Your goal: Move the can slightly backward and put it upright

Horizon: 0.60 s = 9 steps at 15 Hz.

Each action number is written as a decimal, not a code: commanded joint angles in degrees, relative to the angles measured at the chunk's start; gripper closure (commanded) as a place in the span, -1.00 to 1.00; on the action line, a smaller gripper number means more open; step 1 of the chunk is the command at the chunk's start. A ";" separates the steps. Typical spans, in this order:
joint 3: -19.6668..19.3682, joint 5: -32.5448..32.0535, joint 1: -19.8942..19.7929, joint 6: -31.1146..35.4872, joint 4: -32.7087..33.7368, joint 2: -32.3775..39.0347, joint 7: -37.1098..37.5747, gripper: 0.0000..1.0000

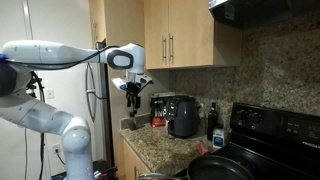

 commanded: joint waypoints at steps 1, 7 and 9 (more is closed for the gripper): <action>0.58 0.45 -0.93 -0.12 0.14 0.26 -0.60 -1.00; 0.58 0.45 -0.93 -0.12 0.14 0.26 -0.59 -1.00; 0.20 3.47 -1.36 3.28 -1.01 -0.71 1.59 -1.00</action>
